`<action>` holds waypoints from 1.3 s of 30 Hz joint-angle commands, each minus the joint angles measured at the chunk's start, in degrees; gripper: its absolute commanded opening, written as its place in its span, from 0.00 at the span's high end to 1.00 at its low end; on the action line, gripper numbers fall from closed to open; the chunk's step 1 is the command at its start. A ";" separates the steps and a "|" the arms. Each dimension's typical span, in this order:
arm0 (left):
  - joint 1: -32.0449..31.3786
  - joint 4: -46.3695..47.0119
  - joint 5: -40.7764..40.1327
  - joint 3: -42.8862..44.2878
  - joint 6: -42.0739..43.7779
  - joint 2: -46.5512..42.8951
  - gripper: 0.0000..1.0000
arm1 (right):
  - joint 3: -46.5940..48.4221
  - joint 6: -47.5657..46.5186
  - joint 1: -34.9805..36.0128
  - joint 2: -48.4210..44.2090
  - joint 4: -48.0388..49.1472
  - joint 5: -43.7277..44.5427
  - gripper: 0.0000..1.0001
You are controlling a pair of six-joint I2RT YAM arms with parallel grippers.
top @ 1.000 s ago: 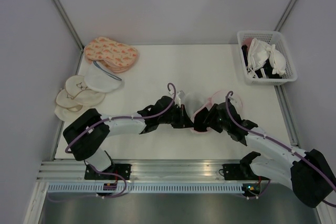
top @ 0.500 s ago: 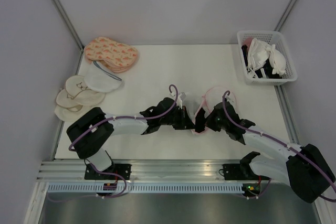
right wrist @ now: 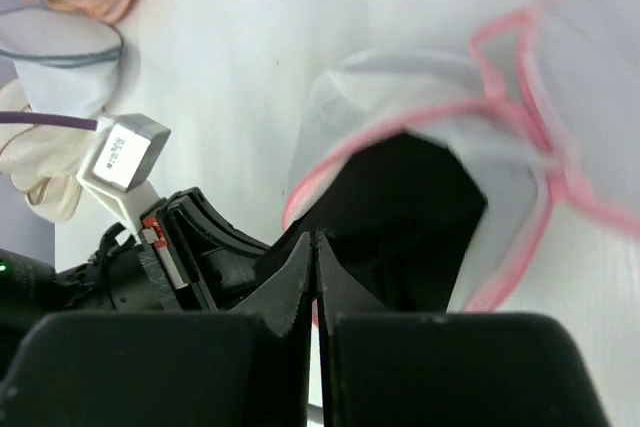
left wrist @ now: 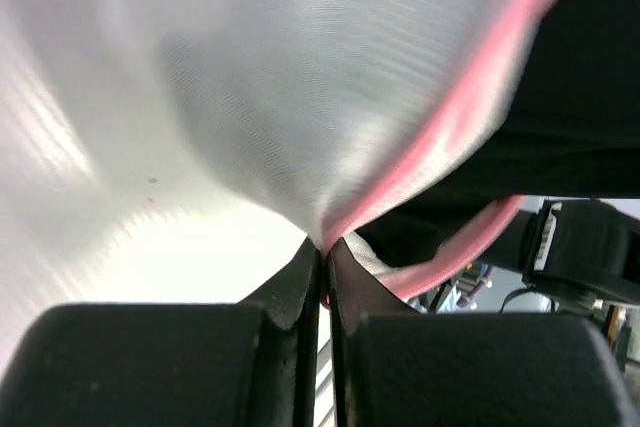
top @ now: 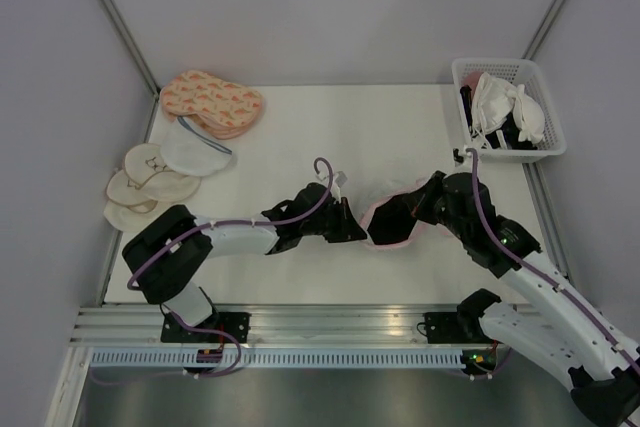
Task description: Unzip the laundry bag and remove the bra
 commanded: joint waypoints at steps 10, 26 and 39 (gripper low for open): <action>1.32 0.89 -0.51 -2.35 0.88 -0.46 0.96 | 10.76 -7.52 -0.98 -4.33 3.68 -5.81 1.00; 2.98 0.63 -0.16 -3.06 1.41 -2.14 0.98 | 10.08 5.31 -3.62 -0.19 32.13 -46.90 1.00; 3.51 4.67 2.82 -3.94 -1.58 -1.35 0.98 | 12.22 -9.54 -4.06 2.19 -6.68 -15.64 0.30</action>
